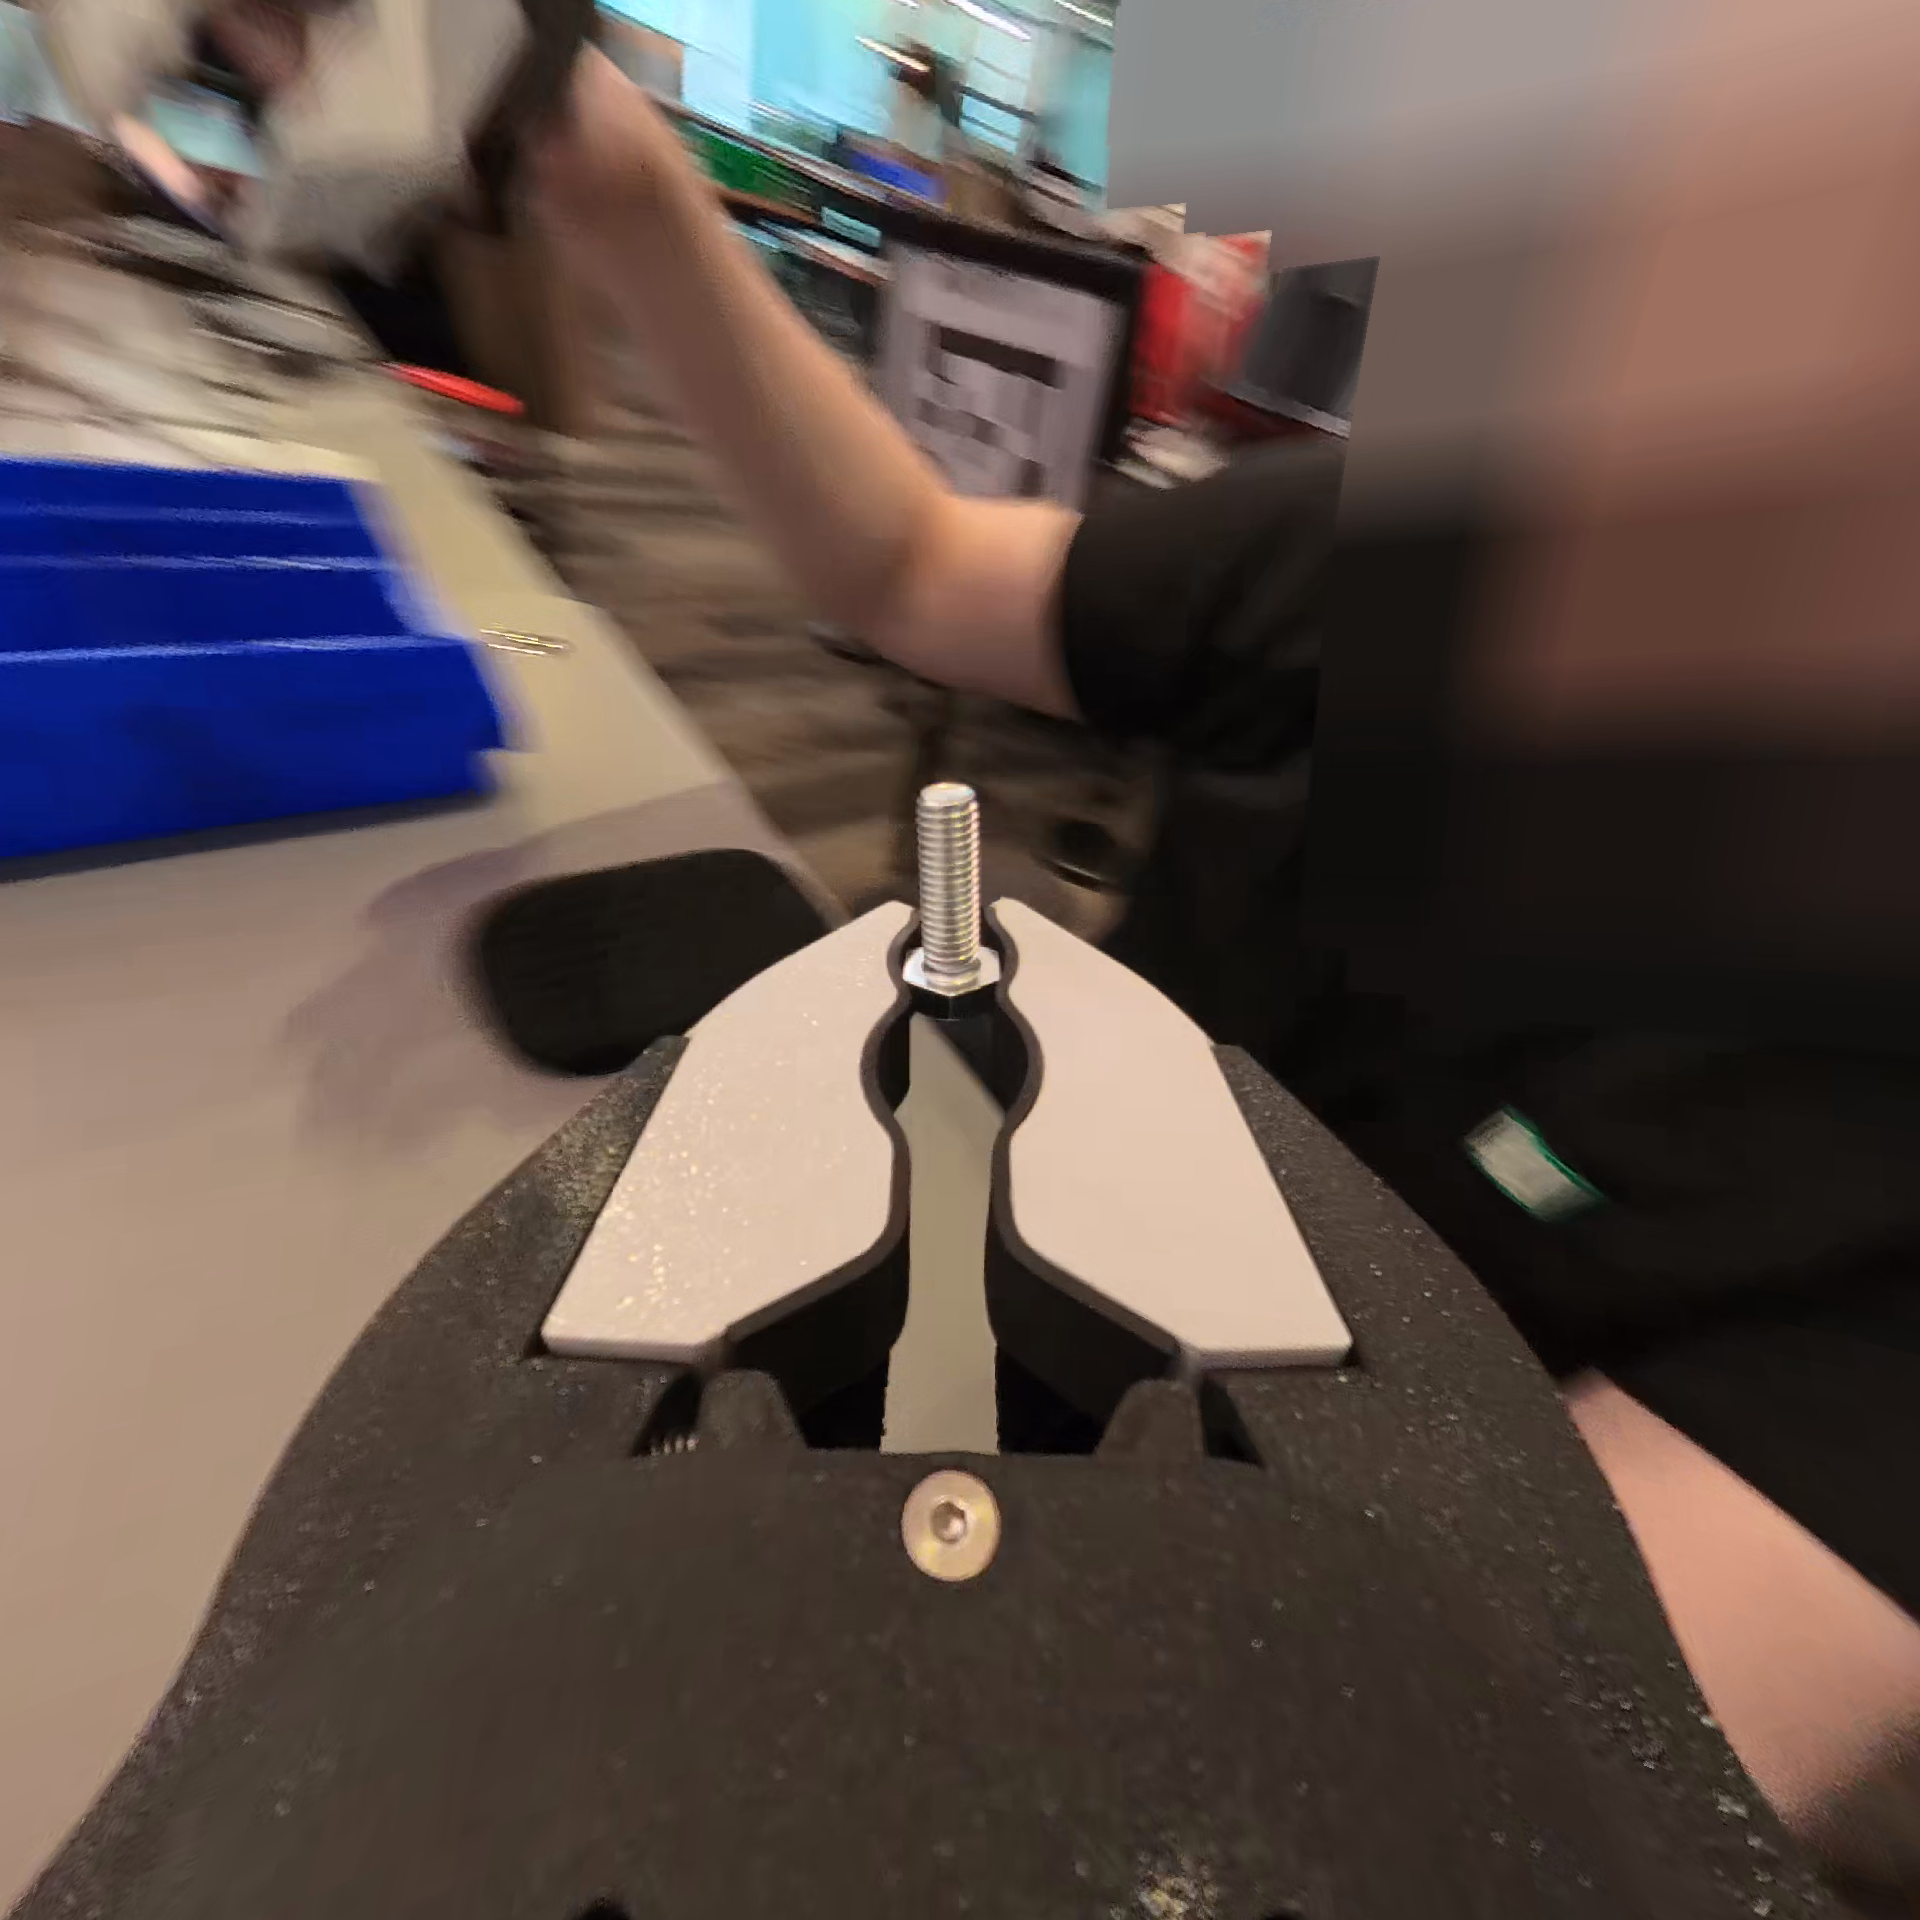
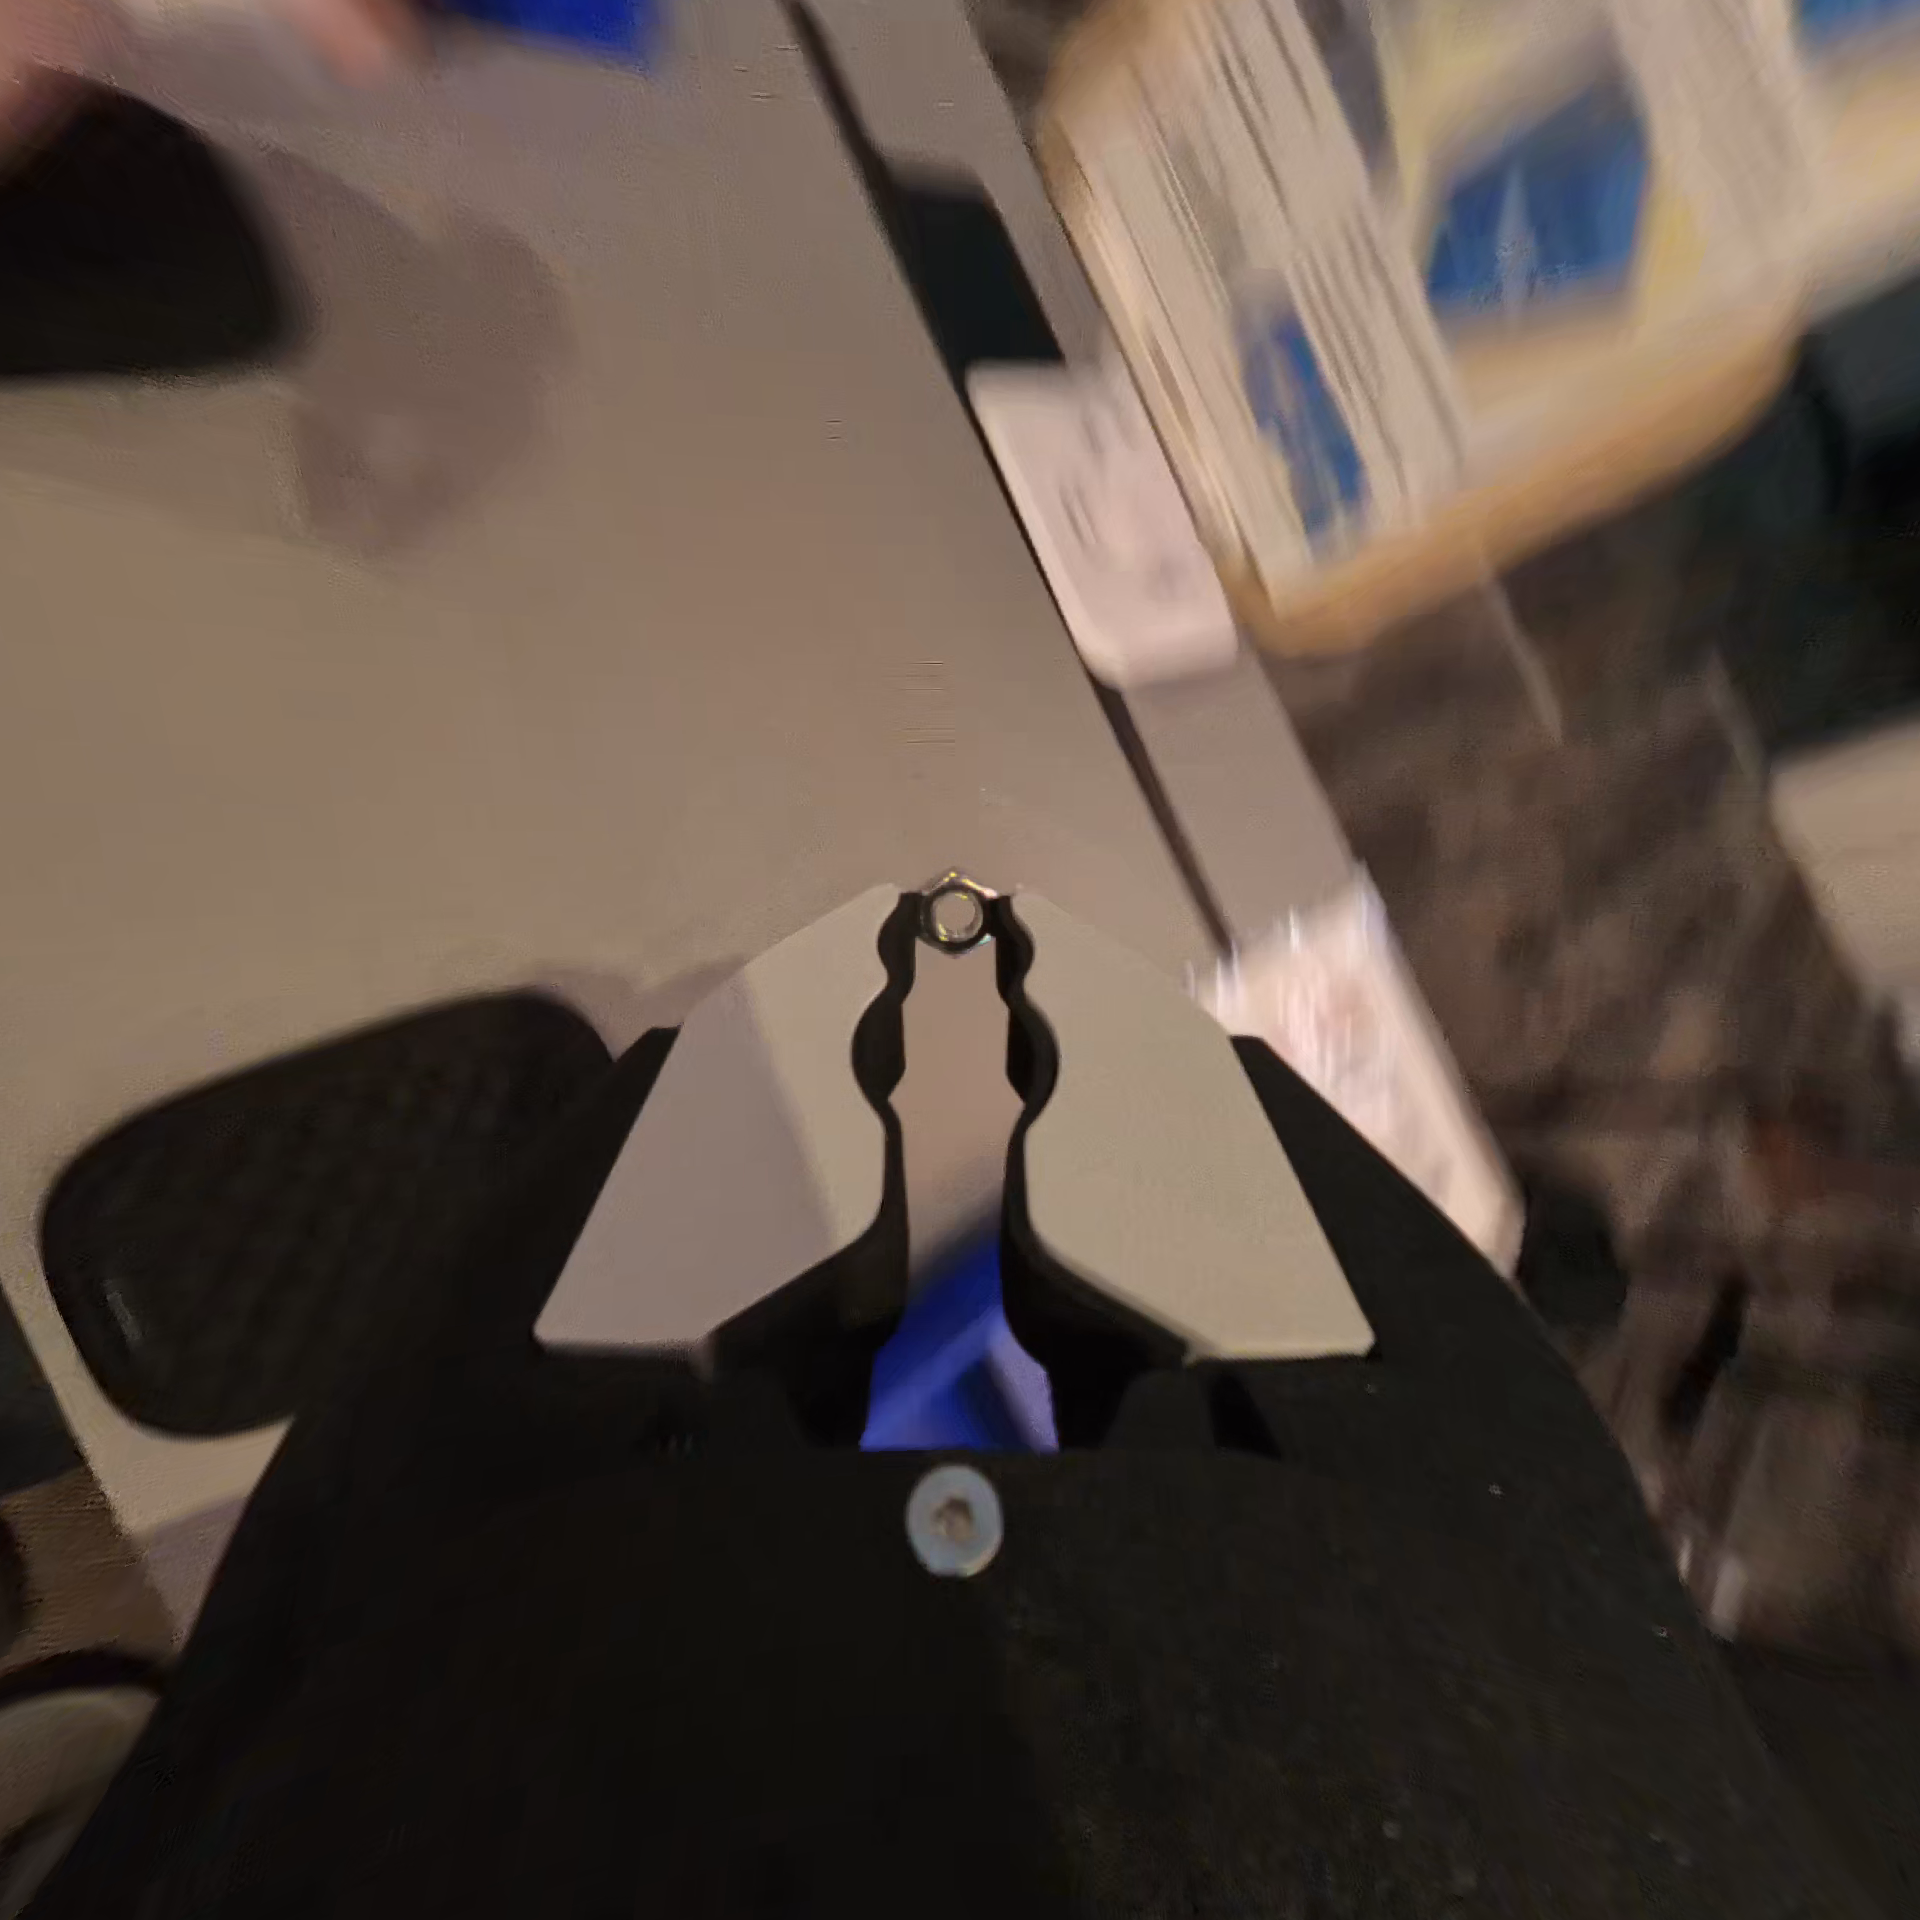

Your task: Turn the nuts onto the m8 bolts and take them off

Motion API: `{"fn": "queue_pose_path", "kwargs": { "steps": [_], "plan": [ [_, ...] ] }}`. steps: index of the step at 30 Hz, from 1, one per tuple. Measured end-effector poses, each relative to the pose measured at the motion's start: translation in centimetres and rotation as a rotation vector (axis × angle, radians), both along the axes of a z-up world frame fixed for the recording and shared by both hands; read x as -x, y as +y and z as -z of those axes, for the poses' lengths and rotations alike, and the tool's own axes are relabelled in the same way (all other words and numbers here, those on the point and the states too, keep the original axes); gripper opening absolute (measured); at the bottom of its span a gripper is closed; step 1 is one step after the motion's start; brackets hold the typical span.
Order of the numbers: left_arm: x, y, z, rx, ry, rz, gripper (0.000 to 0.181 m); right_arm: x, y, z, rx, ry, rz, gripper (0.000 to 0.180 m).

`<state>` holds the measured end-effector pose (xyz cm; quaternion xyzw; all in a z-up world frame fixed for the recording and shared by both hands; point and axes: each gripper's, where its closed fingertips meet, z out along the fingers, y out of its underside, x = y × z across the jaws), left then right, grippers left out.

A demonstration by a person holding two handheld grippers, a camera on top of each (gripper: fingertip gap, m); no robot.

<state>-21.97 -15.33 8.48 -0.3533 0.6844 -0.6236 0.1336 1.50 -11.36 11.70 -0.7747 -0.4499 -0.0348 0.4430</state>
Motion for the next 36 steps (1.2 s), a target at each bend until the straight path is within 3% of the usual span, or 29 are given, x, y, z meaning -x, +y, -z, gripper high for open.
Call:
{"fn": "queue_pose_path", "kwargs": {
  "steps": [3, 7, 11, 17, 24, 29, 32, 36],
  "plan": [
    [-0.3, 2.3, -1.3, -0.004, -0.05, -0.176, 0.01, -13.4, -1.4, 6.5, 0.19, 0.032, 0.466, 0.014],
    [0.1, 3.5, -3.3, 0.021, -0.137, -0.254, 0.01, -21.9, -5.4, 15.8, 0.439, 0.126, 0.768, 0.014],
    [0.4, 3.6, -4.2, 0.056, -0.164, -0.252, 0.01, -24.1, -6.4, 21.7, 0.554, 0.197, 0.865, 0.015],
    [0.6, 3.7, -4.3, 0.05, -0.161, -0.231, 0.01, -23.3, -6.2, 25.8, 0.656, 0.202, 0.817, 0.015],
    [0.8, 3.3, -4.4, 0.052, -0.162, -0.196, 0.01, -23.6, -6.3, 26.8, 0.662, 0.211, 0.822, 0.015],
    [0.8, 3.1, -4.4, 0.046, -0.161, -0.197, 0.01, -23.5, -6.1, 25.6, 0.631, 0.23, 0.814, 0.023],
    [0.7, 3.1, -4.5, 0.042, -0.164, -0.204, 0.01, -23.7, -5.8, 22.6, 0.529, 0.174, 0.798, 0.023],
    [0.1, 3.3, -4.1, 0.028, -0.151, -0.222, 0.01, -21.9, -4.5, 14.5, 0.272, 0.141, 0.704, 0.023]
  ]
}}
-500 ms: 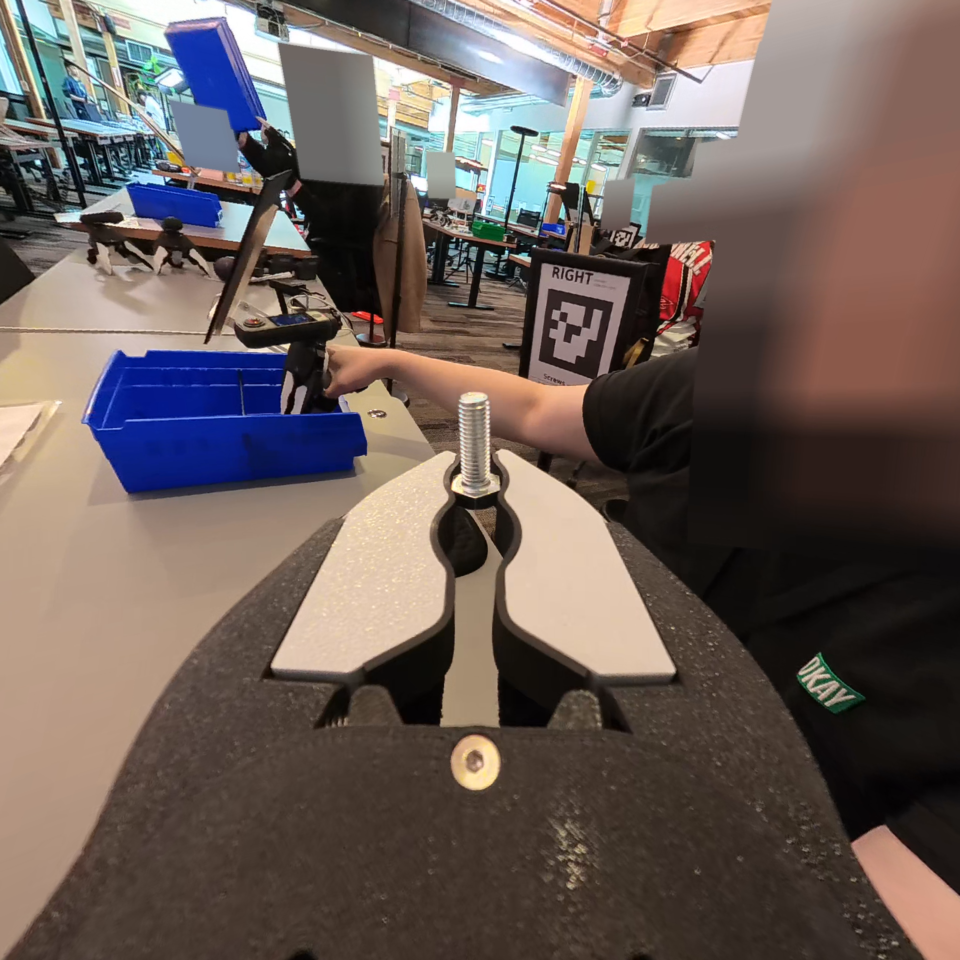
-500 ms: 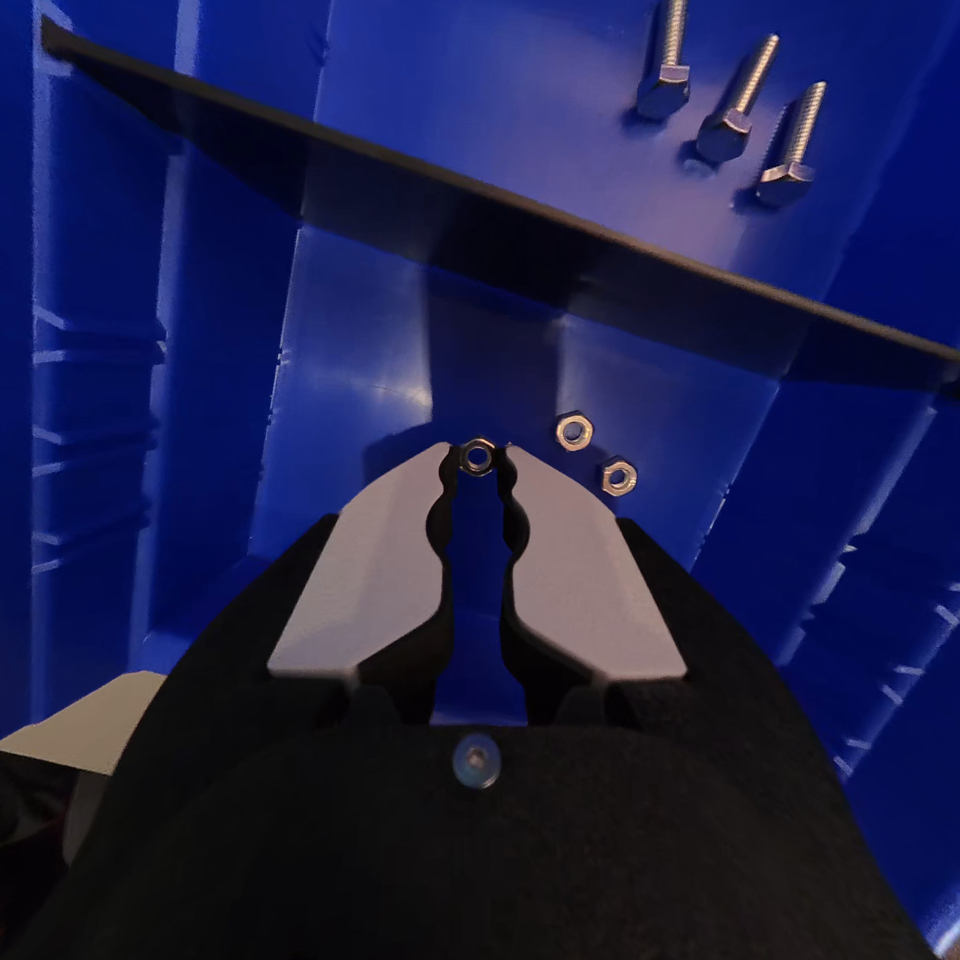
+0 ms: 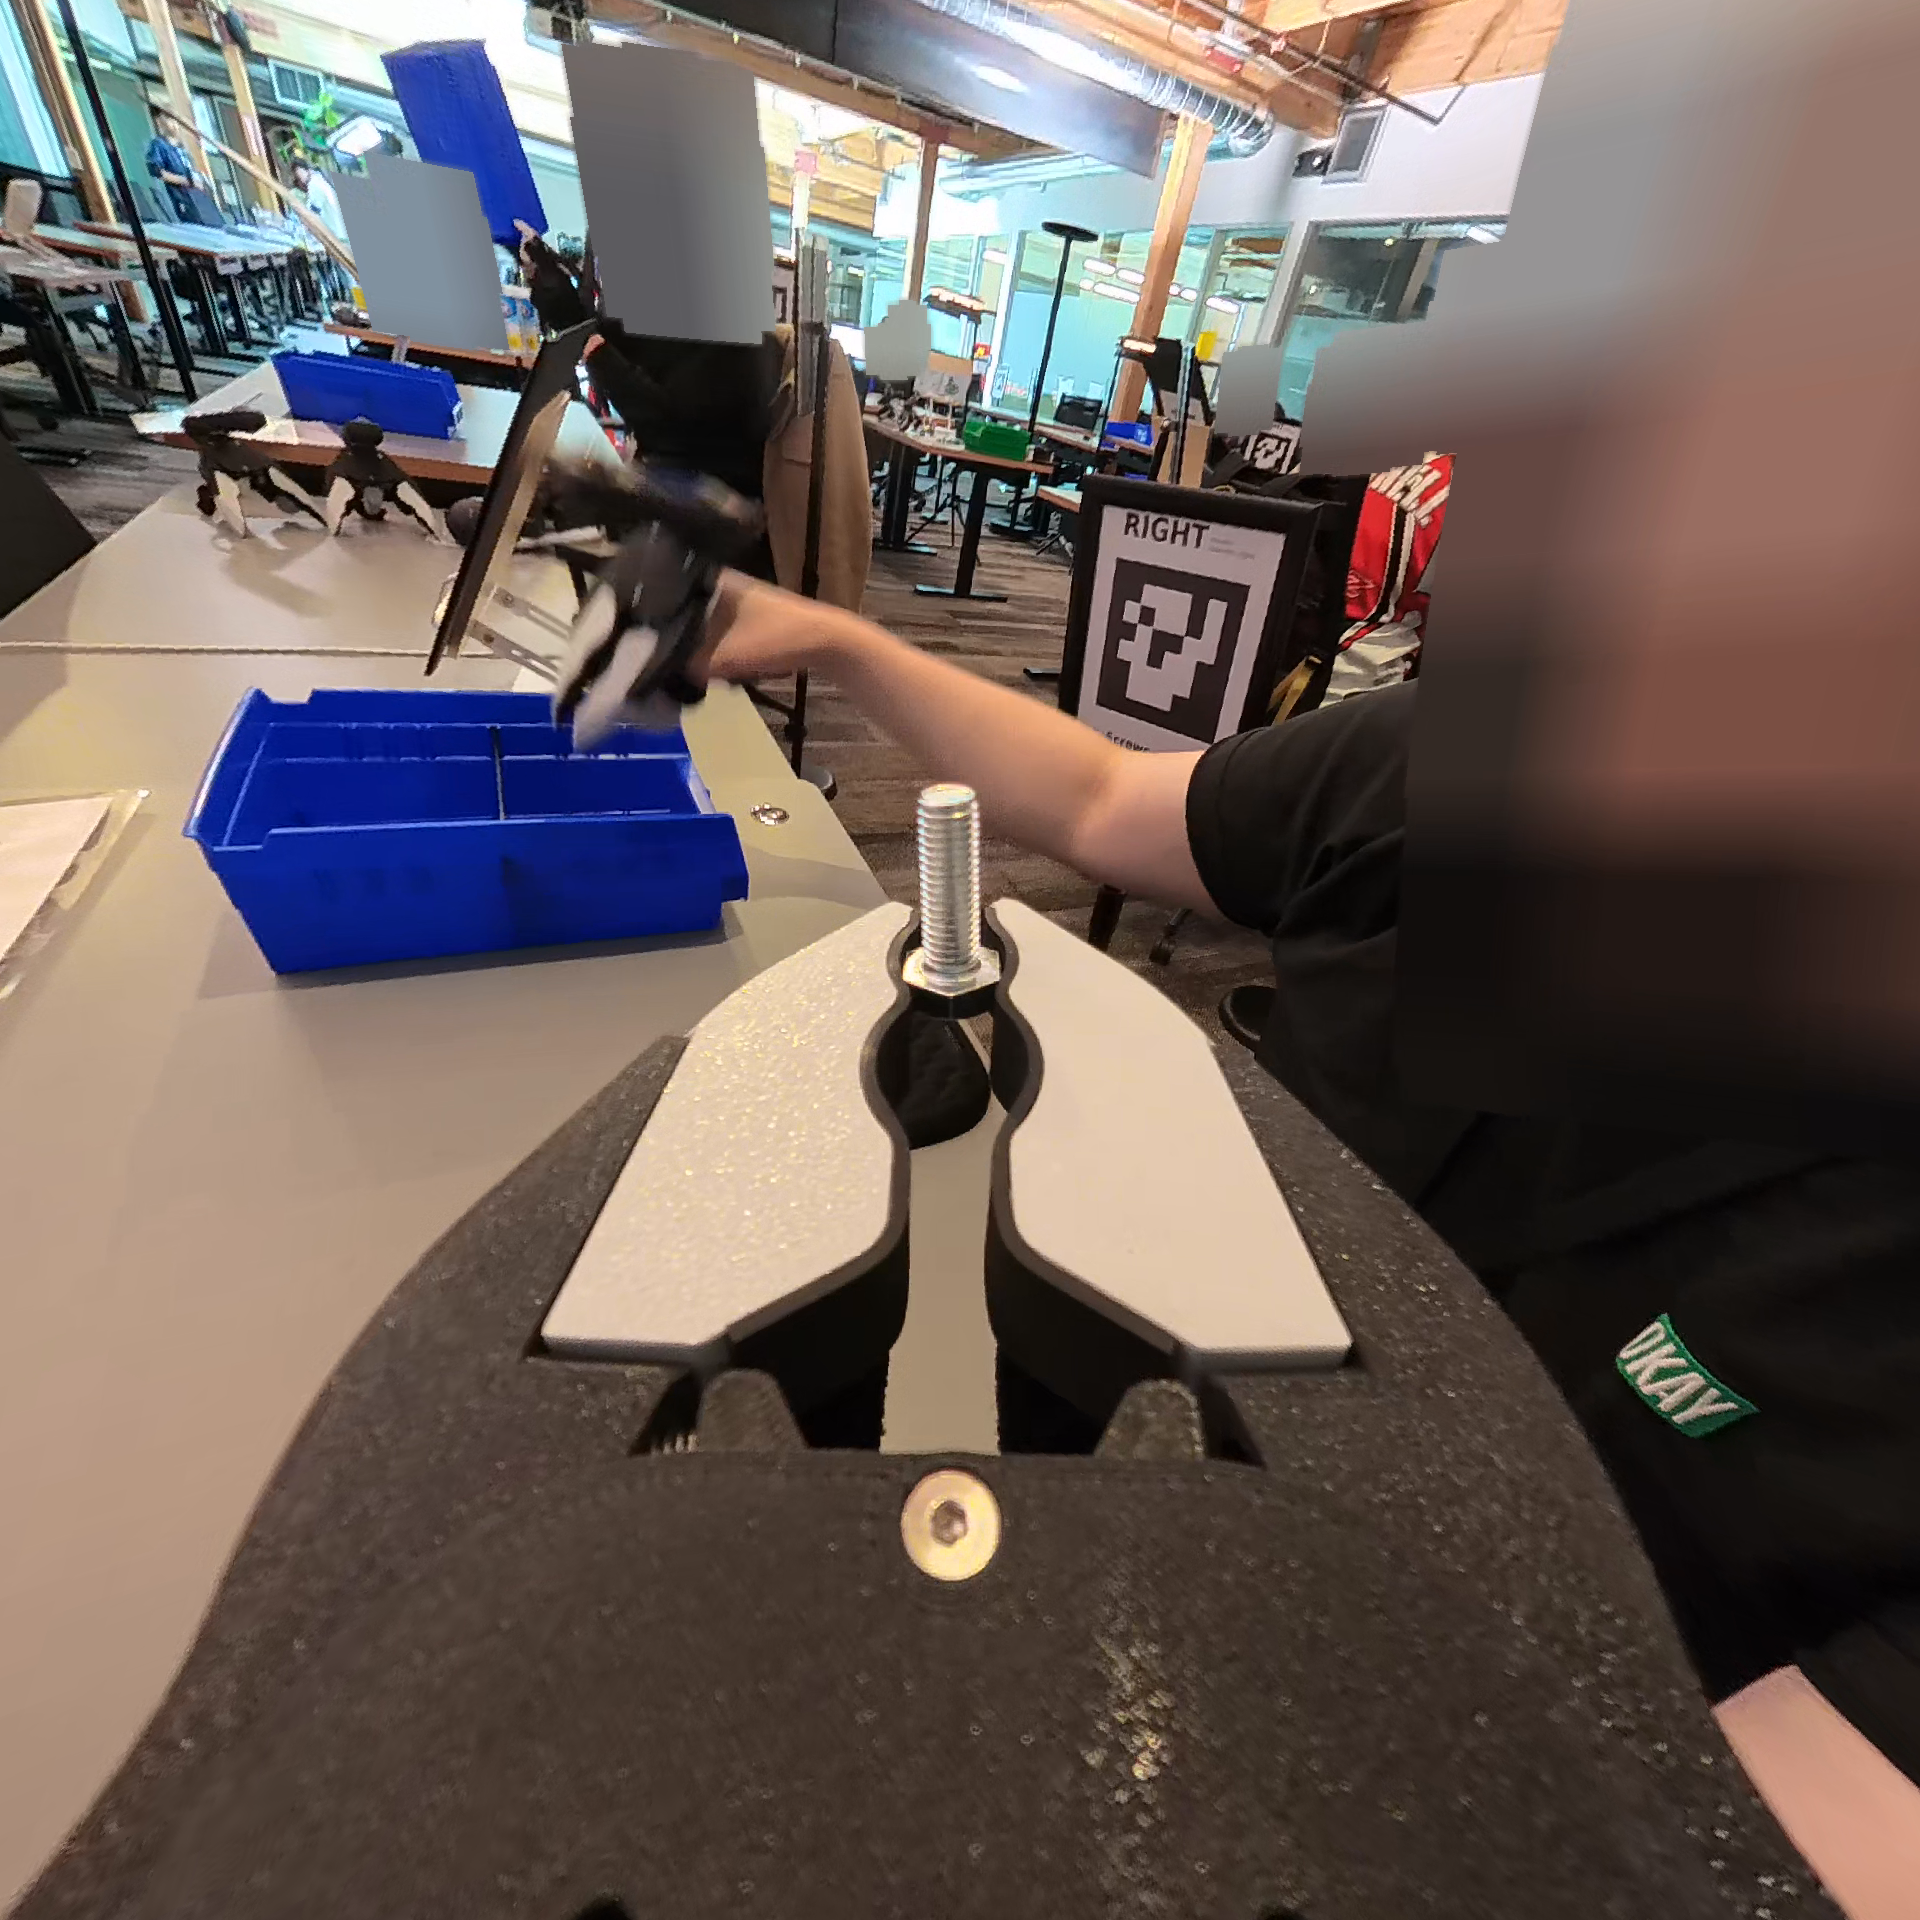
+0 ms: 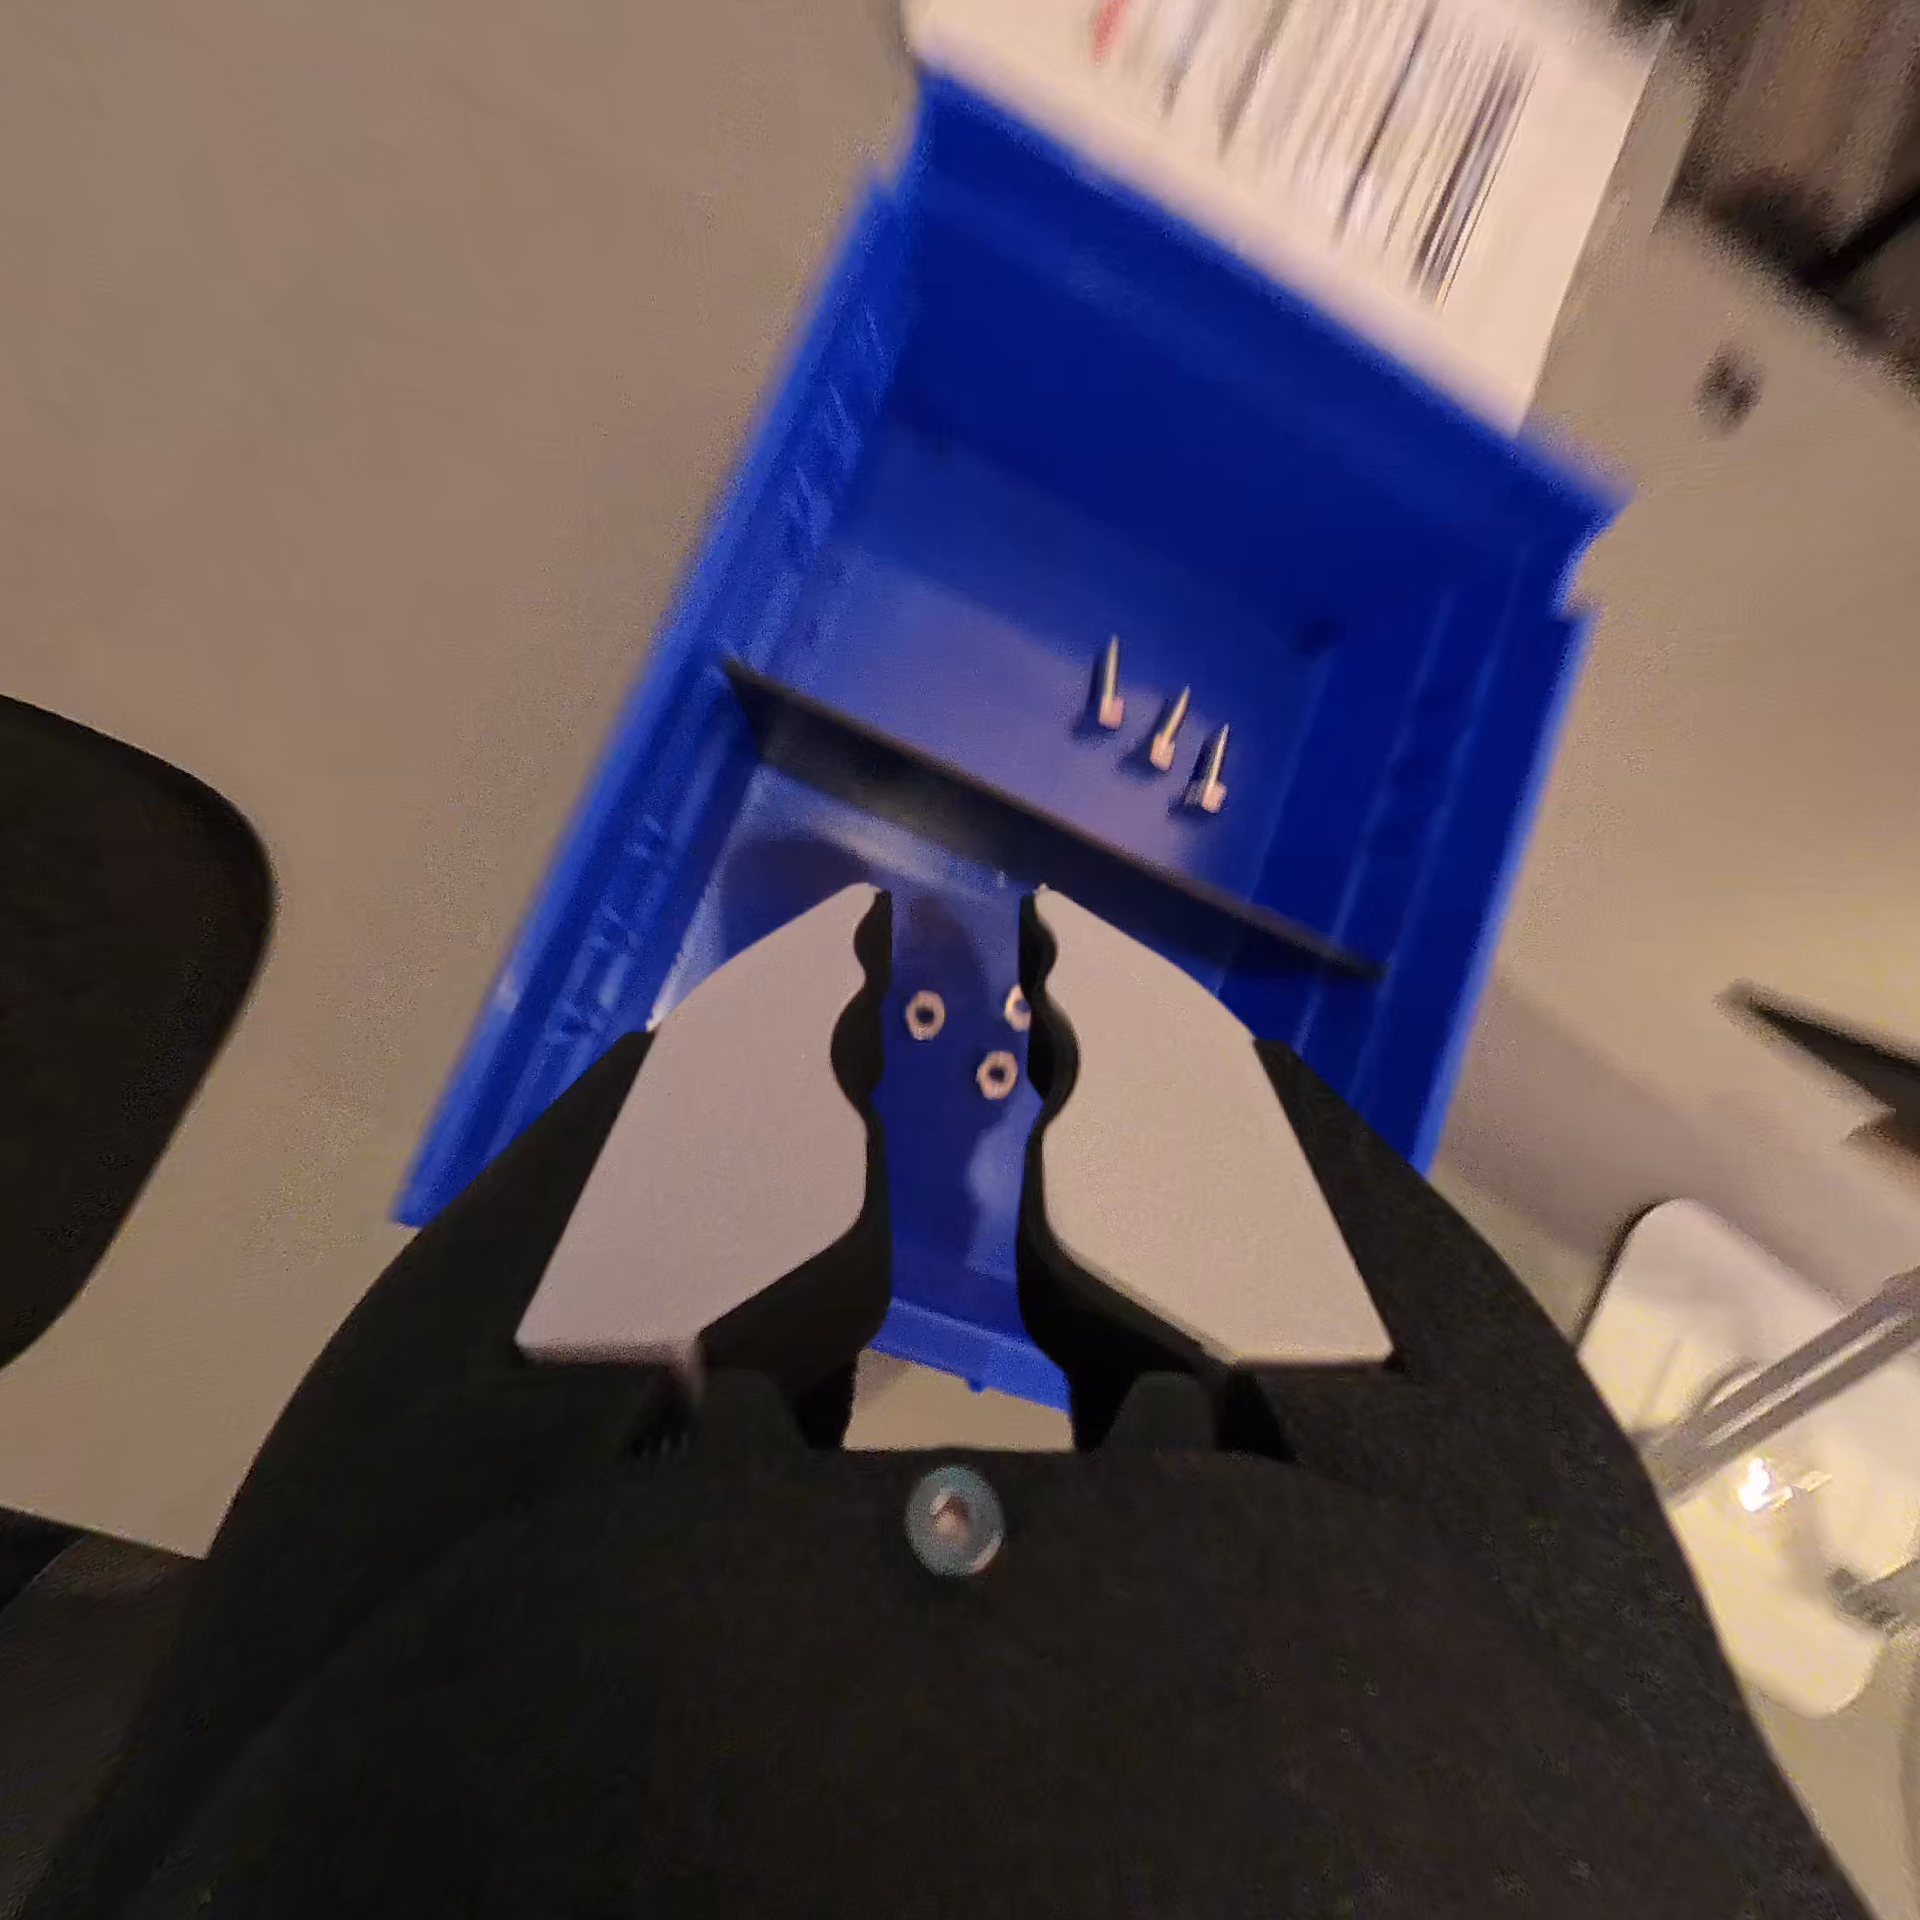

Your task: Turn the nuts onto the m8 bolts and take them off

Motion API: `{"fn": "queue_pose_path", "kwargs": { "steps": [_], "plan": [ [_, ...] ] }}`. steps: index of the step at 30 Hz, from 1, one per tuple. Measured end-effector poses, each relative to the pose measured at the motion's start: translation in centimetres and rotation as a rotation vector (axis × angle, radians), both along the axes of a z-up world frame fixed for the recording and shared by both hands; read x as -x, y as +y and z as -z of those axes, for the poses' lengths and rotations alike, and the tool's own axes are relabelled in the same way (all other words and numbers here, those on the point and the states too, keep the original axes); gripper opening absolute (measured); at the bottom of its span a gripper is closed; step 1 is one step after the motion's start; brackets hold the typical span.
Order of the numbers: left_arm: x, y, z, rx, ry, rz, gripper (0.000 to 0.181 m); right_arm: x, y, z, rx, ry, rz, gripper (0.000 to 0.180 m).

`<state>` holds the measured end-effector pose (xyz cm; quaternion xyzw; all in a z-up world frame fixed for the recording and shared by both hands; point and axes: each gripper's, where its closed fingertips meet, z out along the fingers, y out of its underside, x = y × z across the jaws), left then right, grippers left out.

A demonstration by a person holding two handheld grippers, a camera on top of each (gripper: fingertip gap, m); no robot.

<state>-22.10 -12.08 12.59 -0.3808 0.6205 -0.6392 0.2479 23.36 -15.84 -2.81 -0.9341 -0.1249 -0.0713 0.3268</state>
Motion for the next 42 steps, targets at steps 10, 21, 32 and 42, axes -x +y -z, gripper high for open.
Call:
{"fn": "queue_pose_path", "kwargs": {
  "steps": [10, 21, 32, 42],
  "plan": [
    [-2.4, -0.6, 1.4, 0.001, 0.061, -0.009, 0.01, 20.9, 0.8, -19.0, -0.734, 0.118, -0.764, 0.023],
    [-5.6, 1.2, 3.0, -0.109, 0.087, -0.2, 0.01, 37.1, 2.2, -17.0, -0.569, 0.233, -1.183, 0.027],
    [-5.4, 1.2, 1.9, -0.154, 0.029, -0.245, 0.01, 41.7, 6.7, -16.6, -0.513, 0.561, -1.031, 0.026],
    [-5.5, 1.4, 1.8, -0.147, 0.027, -0.253, 0.01, 43.4, 7.0, -15.7, -0.517, 0.659, -1.053, 0.015]
  ]
}}
